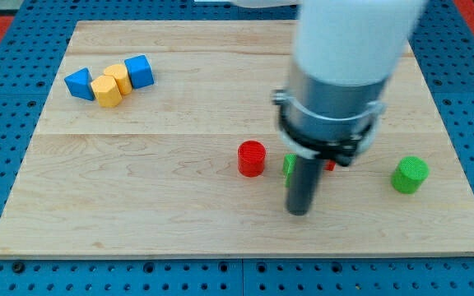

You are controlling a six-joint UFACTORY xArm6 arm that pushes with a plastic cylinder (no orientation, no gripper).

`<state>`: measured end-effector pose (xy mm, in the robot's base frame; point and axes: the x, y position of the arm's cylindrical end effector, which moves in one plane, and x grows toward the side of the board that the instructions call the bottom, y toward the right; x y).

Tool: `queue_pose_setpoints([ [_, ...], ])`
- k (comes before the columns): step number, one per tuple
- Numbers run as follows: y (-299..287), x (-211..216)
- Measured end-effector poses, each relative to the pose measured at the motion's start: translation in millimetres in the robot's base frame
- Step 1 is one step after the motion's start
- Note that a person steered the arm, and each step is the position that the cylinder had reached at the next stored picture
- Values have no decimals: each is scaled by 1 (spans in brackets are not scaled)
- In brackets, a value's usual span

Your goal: Push red star slightly towards up

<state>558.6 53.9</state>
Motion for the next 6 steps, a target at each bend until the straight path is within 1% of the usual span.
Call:
queue_pose_setpoints([
  [1, 6, -44],
  [2, 32, -85],
  [3, 56, -98],
  [4, 59, -65],
  [5, 115, -51],
  [6, 97, -83],
])
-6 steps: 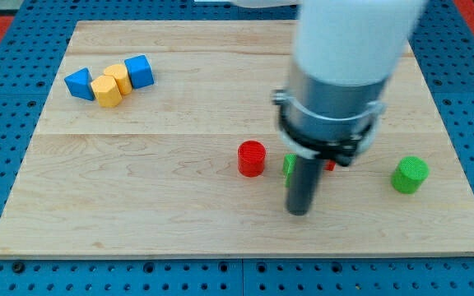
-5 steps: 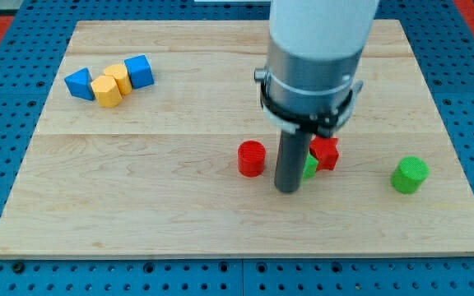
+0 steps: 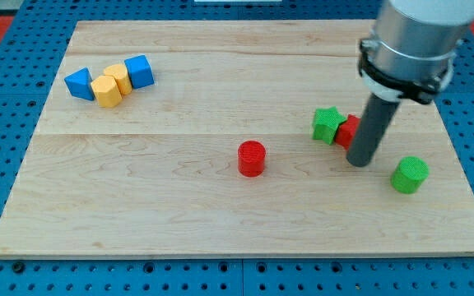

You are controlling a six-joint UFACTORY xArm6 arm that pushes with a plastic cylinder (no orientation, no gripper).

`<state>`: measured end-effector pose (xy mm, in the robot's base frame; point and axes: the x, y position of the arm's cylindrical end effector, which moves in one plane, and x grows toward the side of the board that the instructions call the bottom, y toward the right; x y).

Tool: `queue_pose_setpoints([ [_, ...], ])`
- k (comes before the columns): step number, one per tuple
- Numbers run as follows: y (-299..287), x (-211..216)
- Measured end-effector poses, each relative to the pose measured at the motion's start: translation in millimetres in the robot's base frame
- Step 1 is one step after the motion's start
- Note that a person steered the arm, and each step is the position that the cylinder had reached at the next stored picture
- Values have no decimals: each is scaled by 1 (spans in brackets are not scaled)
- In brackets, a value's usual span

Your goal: Push red star slightly towards up

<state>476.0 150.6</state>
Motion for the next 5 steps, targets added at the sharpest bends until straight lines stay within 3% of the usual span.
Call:
queue_pose_setpoints([
  [1, 0, -33],
  [2, 3, -18],
  [3, -48, 11],
  [4, -44, -49],
  [5, -47, -52],
])
